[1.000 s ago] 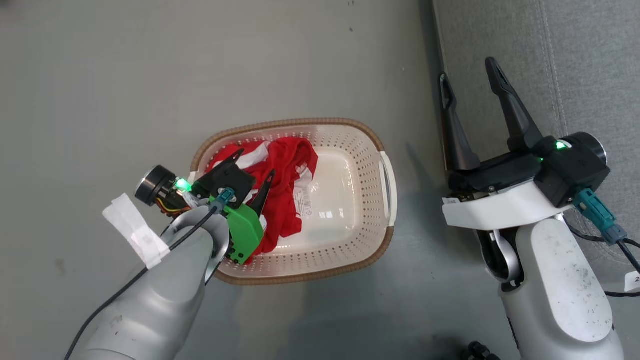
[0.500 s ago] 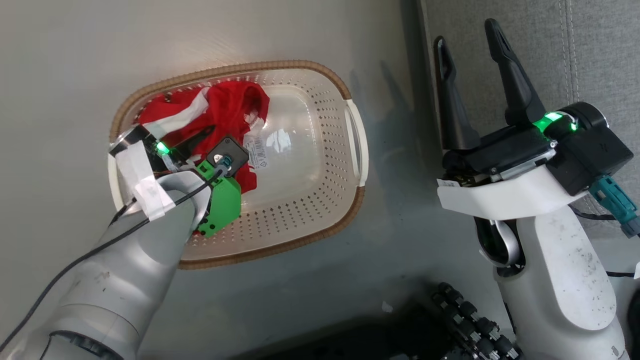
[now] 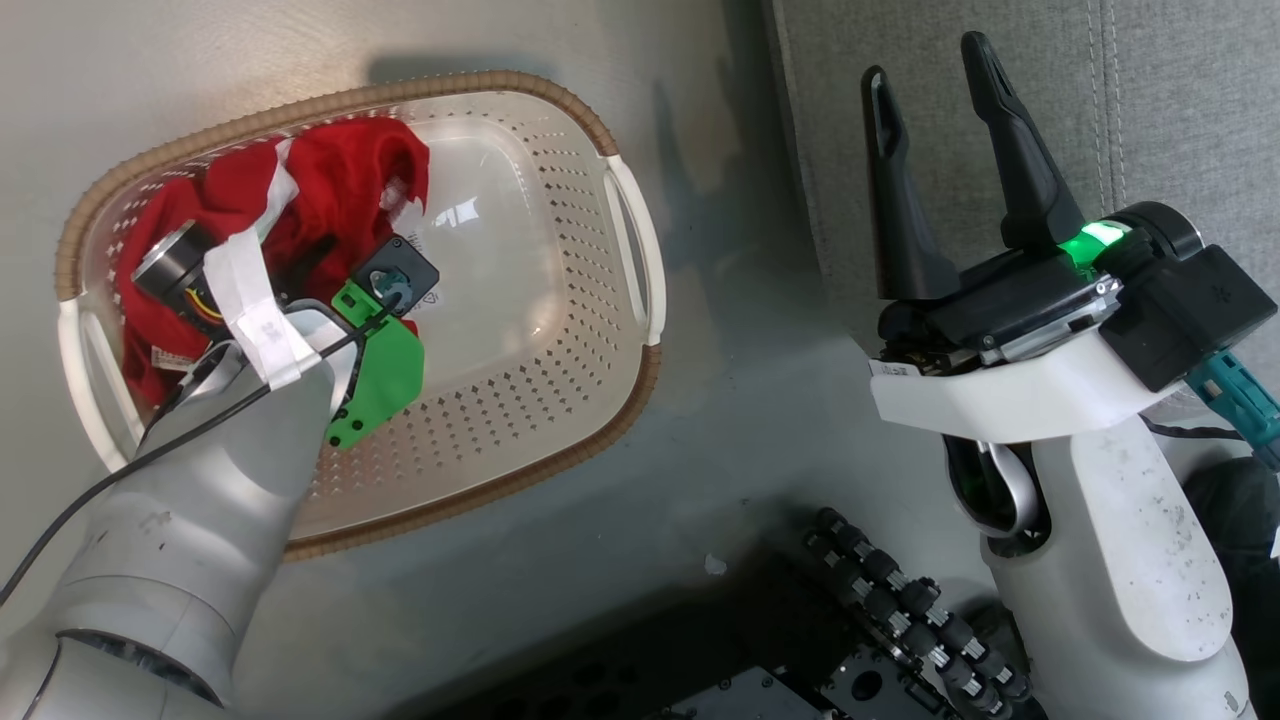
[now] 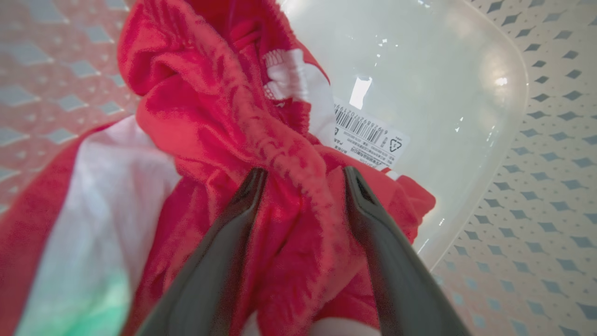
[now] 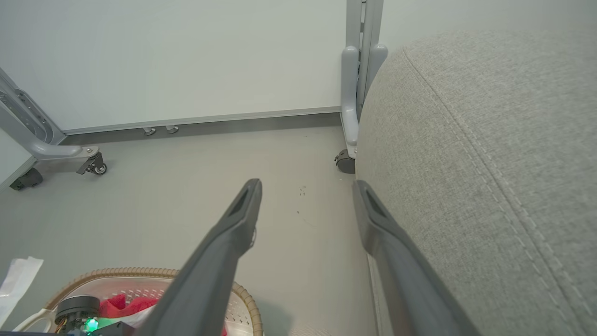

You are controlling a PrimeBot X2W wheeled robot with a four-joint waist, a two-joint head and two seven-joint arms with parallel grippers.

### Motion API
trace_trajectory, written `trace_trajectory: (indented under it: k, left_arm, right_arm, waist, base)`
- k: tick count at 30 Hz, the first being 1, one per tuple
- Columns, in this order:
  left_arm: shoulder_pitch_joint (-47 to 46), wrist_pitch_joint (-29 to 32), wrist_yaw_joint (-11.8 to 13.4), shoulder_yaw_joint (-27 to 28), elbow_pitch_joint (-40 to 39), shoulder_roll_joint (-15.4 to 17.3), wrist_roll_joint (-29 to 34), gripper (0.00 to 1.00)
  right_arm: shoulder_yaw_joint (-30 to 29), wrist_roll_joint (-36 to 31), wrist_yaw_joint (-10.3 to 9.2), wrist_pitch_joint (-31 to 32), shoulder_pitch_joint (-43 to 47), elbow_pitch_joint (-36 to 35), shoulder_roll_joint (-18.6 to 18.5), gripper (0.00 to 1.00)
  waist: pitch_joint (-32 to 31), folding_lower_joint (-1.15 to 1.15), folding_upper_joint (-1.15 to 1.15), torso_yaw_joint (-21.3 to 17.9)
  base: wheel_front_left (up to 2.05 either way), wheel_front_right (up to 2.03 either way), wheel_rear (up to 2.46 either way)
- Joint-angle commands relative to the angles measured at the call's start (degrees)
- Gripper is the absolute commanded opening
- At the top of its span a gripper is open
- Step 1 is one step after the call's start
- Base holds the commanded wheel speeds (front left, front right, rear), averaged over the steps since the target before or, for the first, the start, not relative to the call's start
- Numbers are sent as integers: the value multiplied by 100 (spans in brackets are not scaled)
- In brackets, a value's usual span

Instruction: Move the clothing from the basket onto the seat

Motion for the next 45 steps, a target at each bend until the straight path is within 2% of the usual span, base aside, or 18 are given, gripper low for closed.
trace_trajectory:
  k: [1,7,13,21,28,34,40,45]
  left_arm:
    - [-100,87,25,-29,51,83,-16,0]
    - [-119,164,5,-89,105,143,-33,0]
    - [-29,-234,-95,21,93,89,-301,0]
    - [280,-975,-256,379,16,-170,-957,0]
    - [597,-1267,-293,632,-326,-363,-1503,0]
    - [985,-1317,-300,877,-1025,-395,-1905,0]
    - [1543,-1313,-286,1150,-2140,-204,-2180,0]
    - [2025,-1314,-164,1363,-3169,-41,-2320,0]
  right_arm:
    - [4,40,1,-28,-42,-19,-2,100]
    - [-35,39,1,-28,7,31,-4,100]
    - [-55,-22,1,-28,77,105,-4,100]
    - [-103,-161,1,-28,324,288,-7,100]
    - [-197,-323,1,-23,581,437,-9,100]
    - [-304,-434,1,-23,838,552,-11,100]
    - [-440,-520,1,45,1086,573,-10,100]
    - [-531,-583,1,199,1252,496,-11,100]
  waist:
    - [49,-1,0,-60]
    - [-46,-1,0,-49]
    - [-312,-1,0,37]
    - [-1008,-1,0,317]
    - [-1684,-1,0,626]
    - [-2254,-1,0,886]
    - [-2746,-1,0,1117]
    - [-3106,-1,0,1278]
  base:
    - [0,0,0]
    - [0,0,0]
    - [0,0,0]
    - [0,0,0]
    - [0,0,0]
    - [0,0,0]
    - [0,0,0]
    - [0,0,0]
